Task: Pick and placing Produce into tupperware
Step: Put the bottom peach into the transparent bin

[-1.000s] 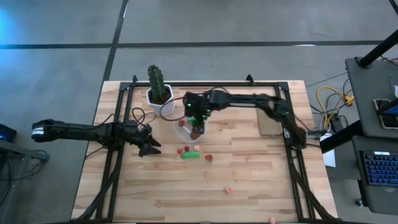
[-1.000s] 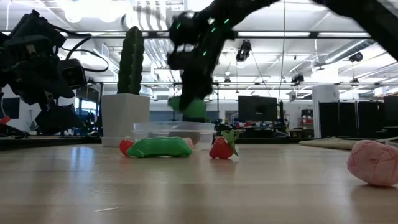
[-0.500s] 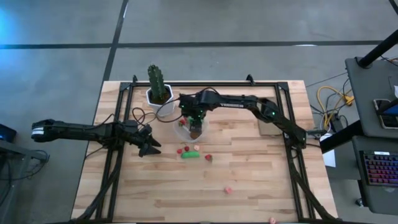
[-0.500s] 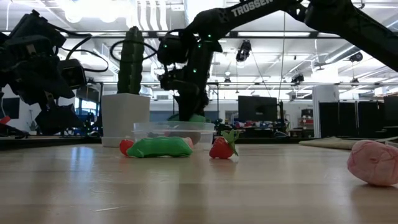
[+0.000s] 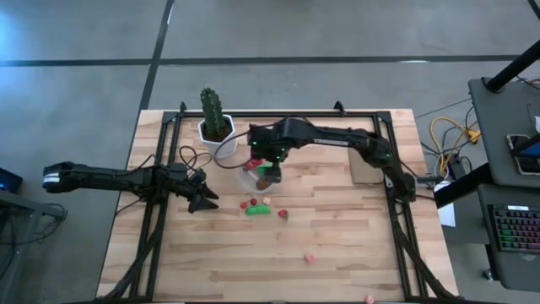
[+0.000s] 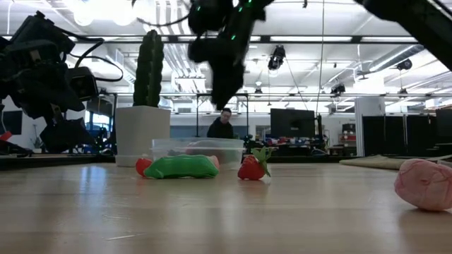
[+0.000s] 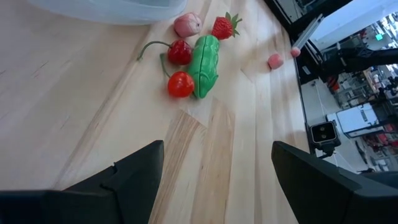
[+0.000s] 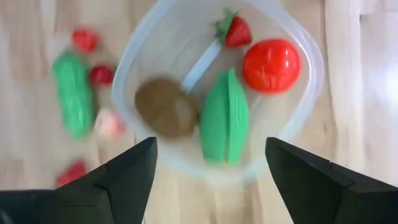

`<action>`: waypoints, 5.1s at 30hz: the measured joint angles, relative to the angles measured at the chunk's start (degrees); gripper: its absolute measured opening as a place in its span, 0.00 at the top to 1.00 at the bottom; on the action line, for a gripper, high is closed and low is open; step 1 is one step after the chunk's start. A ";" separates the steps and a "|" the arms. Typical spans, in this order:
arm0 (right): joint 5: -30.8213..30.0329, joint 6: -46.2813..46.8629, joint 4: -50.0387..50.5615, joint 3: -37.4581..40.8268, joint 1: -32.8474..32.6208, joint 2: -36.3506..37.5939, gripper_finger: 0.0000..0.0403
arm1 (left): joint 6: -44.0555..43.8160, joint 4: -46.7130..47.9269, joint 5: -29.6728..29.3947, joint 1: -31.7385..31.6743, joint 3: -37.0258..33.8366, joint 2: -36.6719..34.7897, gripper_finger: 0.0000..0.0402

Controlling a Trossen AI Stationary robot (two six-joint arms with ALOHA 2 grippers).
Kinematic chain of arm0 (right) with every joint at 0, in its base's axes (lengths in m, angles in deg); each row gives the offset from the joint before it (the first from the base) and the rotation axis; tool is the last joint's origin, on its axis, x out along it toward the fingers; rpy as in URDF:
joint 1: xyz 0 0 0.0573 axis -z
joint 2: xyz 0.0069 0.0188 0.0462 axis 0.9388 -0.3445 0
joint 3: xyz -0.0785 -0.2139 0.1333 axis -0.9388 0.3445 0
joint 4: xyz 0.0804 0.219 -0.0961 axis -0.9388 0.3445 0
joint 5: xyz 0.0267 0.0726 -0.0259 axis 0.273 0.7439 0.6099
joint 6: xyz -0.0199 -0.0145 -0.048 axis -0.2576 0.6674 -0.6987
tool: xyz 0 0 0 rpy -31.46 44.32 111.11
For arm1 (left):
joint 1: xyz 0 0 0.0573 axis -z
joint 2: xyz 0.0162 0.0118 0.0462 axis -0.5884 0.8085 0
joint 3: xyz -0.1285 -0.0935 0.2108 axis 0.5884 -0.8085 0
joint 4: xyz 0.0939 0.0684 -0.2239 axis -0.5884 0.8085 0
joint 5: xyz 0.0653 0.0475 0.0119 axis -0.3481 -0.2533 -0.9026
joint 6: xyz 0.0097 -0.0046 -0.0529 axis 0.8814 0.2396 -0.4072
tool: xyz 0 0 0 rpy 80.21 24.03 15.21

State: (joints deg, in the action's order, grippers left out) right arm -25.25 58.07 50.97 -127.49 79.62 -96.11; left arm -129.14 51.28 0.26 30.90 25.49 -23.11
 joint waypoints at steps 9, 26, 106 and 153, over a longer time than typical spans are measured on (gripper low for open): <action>-4.42 4.45 12.03 3.17 -6.11 16.65 0.27 | -0.02 -0.30 0.00 0.02 0.00 0.01 0.29; -5.52 45.82 15.67 17.94 -31.81 25.57 0.30 | -0.02 -2.99 0.02 0.02 0.00 0.00 0.29; 14.84 134.55 -12.69 33.74 -68.29 4.40 0.34 | -4.52 -2.99 0.04 0.02 -0.07 7.13 0.29; 14.98 134.84 -11.93 34.29 -70.26 4.47 0.74 | -7.54 -5.03 0.02 0.04 0.22 7.13 0.29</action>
State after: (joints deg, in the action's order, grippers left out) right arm -10.28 192.91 39.04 -93.21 9.36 -91.64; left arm -136.68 46.25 0.28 30.93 25.72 -15.98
